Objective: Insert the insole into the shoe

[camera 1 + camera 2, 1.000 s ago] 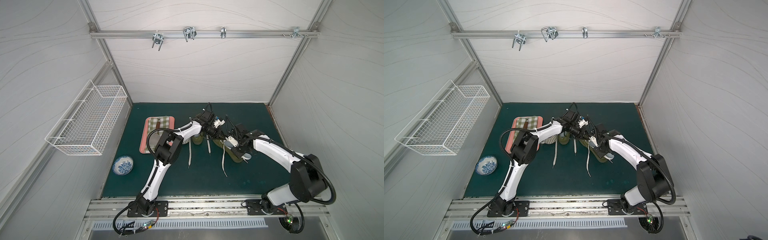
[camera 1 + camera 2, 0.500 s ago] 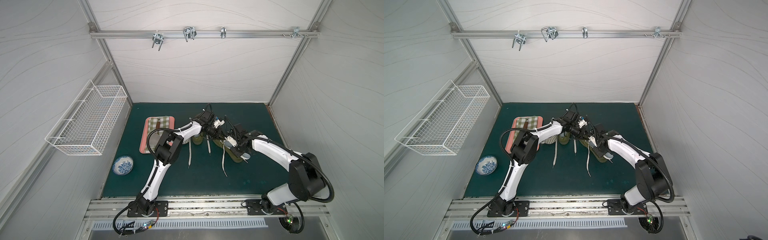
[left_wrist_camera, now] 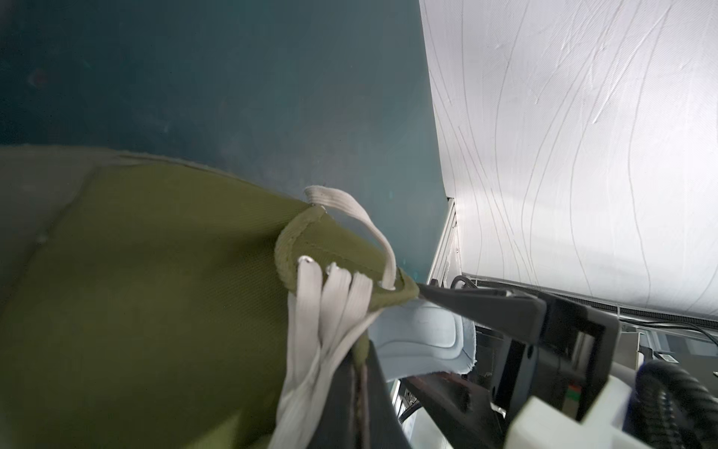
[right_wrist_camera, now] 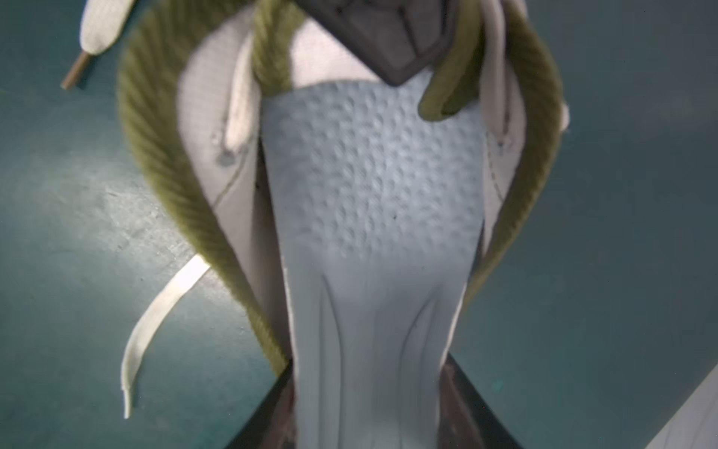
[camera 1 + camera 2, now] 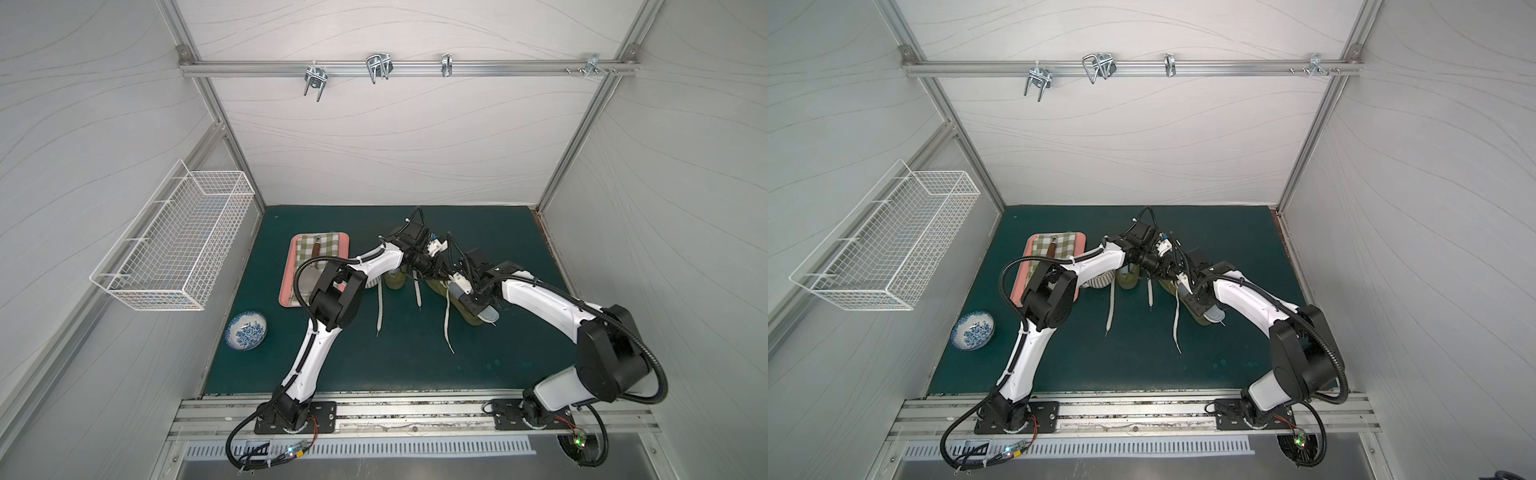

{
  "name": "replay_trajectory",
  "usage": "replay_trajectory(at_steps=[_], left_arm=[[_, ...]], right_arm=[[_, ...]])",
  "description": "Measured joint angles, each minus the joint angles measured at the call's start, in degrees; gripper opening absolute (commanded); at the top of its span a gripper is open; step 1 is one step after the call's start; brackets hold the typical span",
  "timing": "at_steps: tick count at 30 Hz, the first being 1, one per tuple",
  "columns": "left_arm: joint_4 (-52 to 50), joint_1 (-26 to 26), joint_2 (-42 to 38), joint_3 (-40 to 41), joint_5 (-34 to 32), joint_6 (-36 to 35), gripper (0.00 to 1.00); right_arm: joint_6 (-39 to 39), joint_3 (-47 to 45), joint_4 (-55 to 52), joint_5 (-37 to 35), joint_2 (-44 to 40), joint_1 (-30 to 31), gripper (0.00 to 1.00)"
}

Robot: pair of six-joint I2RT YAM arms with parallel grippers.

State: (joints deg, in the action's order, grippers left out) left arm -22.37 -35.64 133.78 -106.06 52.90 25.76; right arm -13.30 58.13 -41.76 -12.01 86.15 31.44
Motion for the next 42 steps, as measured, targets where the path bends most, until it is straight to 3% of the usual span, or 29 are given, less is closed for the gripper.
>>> replay_trajectory(at_steps=[10, 14, 23, 32, 39, 42], left_arm=[[0.0, 0.0, 0.0, 0.4, 0.0, 0.0, 0.0], [0.8, 0.0, -0.2, 1.6, 0.0, 0.0, 0.0], [1.6, 0.0, -0.2, 2.4, 0.0, 0.0, 0.0], [1.8, 0.0, -0.2, 2.4, 0.0, 0.2, 0.0], [1.8, 0.0, -0.2, 2.4, 0.0, 0.5, 0.0], [1.7, 0.0, -0.2, 2.4, 0.0, 0.5, 0.0]], right_arm=[[2.6, 0.0, -1.6, 0.1, -1.3, 0.0, 0.91], [4.9, 0.1, -4.4, 1.2, -2.1, -0.2, 0.96], [8.0, 1.4, -9.3, 2.9, -2.7, -0.4, 0.95], [9.0, 4.8, -13.0, 2.0, -0.3, -0.7, 0.85], [9.0, 4.9, -15.0, 2.9, 0.9, -0.7, 0.85], [9.1, 5.6, -16.0, 3.3, 1.9, -0.7, 0.79]])
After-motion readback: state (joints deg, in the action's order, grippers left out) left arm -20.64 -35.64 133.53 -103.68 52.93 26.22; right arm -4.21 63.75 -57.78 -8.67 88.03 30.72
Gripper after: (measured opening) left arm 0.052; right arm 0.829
